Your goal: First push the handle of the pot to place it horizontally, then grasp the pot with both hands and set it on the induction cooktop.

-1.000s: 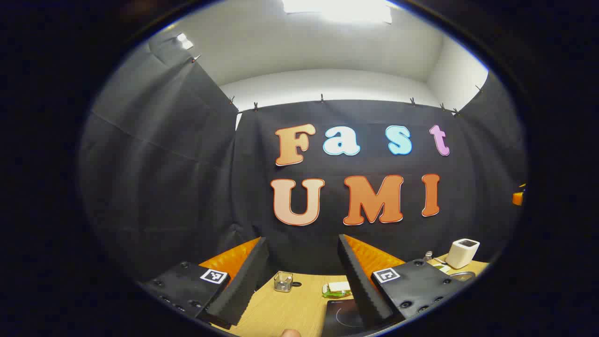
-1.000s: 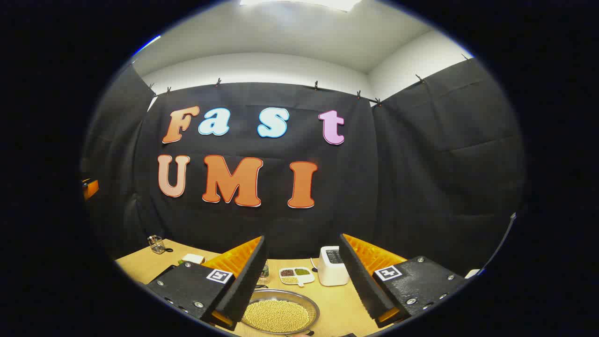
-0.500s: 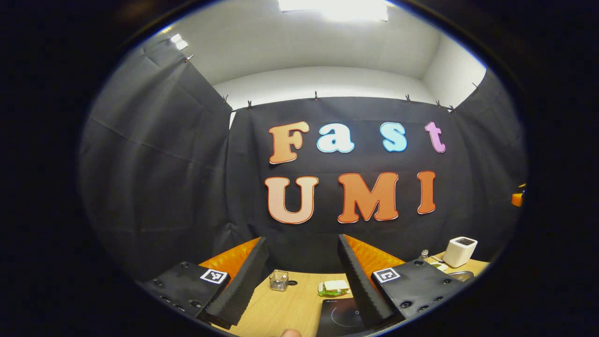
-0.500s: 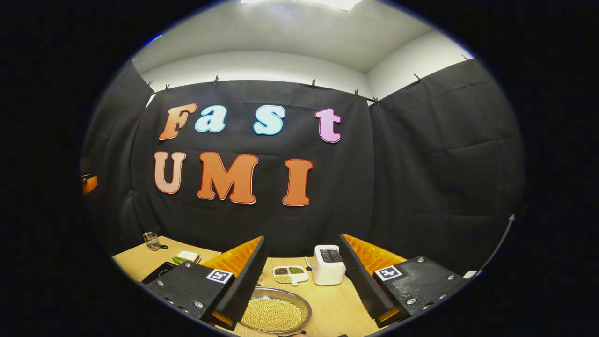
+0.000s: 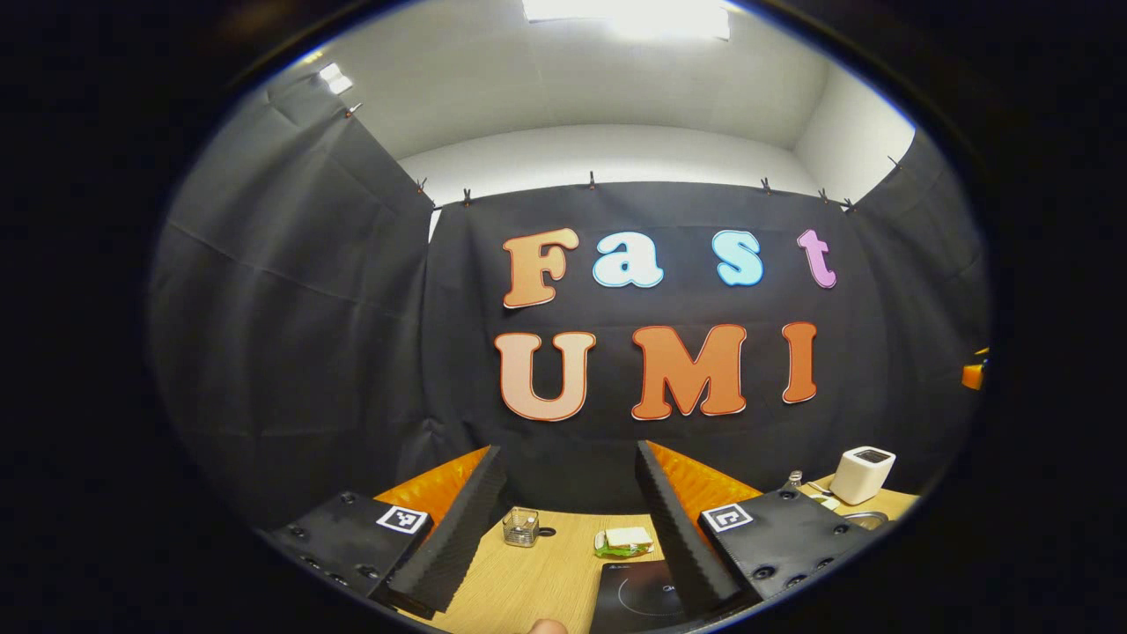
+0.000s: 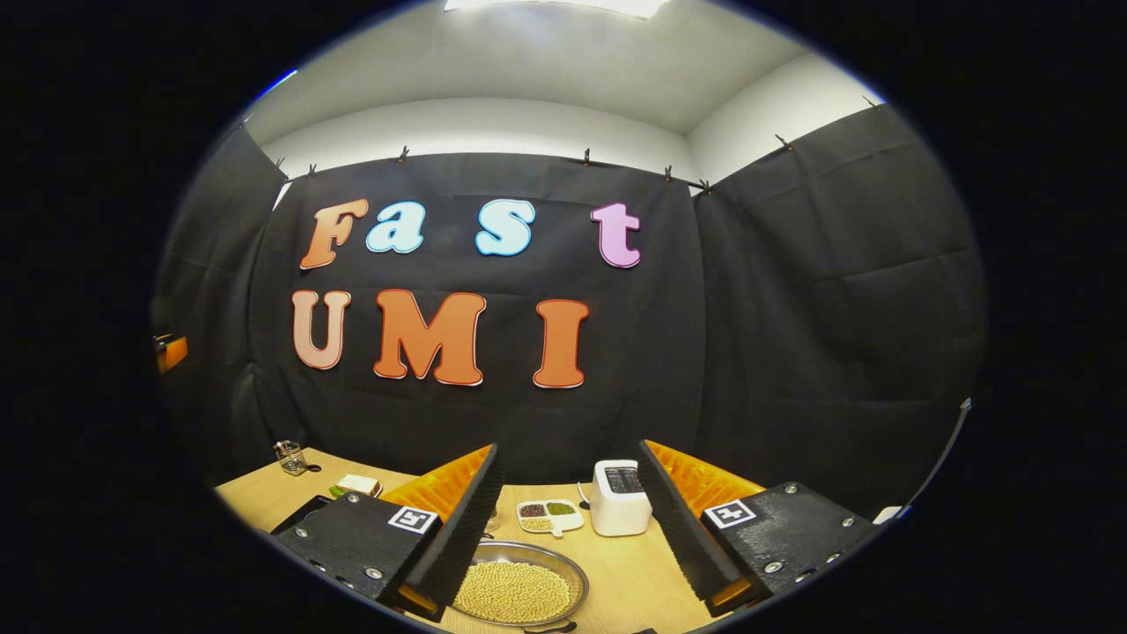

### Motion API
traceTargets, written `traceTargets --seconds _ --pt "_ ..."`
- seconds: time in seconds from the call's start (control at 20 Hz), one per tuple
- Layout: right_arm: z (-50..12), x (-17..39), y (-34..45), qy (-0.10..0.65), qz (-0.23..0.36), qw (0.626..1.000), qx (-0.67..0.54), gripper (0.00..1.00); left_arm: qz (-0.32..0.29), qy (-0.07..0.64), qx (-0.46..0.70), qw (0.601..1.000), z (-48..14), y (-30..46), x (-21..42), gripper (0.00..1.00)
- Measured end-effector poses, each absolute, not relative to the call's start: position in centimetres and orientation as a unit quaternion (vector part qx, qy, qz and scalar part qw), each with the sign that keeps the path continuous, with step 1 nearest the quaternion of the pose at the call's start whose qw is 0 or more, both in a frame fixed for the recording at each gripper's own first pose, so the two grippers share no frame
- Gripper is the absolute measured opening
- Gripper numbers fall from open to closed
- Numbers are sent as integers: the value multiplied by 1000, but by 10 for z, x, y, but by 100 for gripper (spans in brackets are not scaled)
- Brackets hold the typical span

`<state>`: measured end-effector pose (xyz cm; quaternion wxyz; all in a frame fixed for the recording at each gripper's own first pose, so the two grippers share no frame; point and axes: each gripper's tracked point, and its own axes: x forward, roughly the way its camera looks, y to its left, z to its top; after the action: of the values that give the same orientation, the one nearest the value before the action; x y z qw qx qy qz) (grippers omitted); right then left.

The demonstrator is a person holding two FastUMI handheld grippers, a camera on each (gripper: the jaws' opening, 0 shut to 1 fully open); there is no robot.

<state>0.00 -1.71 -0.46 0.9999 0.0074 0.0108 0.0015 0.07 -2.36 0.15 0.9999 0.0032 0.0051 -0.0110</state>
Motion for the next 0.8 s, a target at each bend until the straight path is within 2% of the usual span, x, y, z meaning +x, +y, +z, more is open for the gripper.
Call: traceTargets --seconds 0.25,0.35,0.4,0.45,0.5,0.55,0.6,0.65,0.7,0.75,0.8 --pt "-8 0 -10 12 18 1000 4 88 -10 3 4 1000 4 -25 -1 98" --pt "-11 0 -5 14 27 1000 4 78 -10 3 3 1000 4 -24 -1 98" --pt "-13 -1 -4 15 31 999 0 66 -8 3 4 1000 3 -24 0 98" --pt "-16 1 -2 16 33 999 -6 70 -6 5 5 1000 2 -22 1 98" --pt "-18 1 -1 17 37 999 -10 58 -5 6 6 1000 1 -22 1 98" --pt "-21 -1 3 20 43 999 -12 58 -5 7 5 1000 1 -22 1 98" --pt "-24 -1 7 25 51 998 -11 44 -7 6 3 1000 0 -24 2 98" --pt "-28 -2 12 30 61 998 -11 39 -8 5 3 1000 0 -25 0 99" --pt "-32 -1 13 35 65 997 -11 24 -9 3 3 1000 1 -26 1 99" --pt "-36 -1 14 40 68 997 -12 24 -10 2 4 1000 2 -26 0 98" --pt "-39 -2 15 44 71 996 -15 17 -10 2 7 1000 2 -27 -1 98"
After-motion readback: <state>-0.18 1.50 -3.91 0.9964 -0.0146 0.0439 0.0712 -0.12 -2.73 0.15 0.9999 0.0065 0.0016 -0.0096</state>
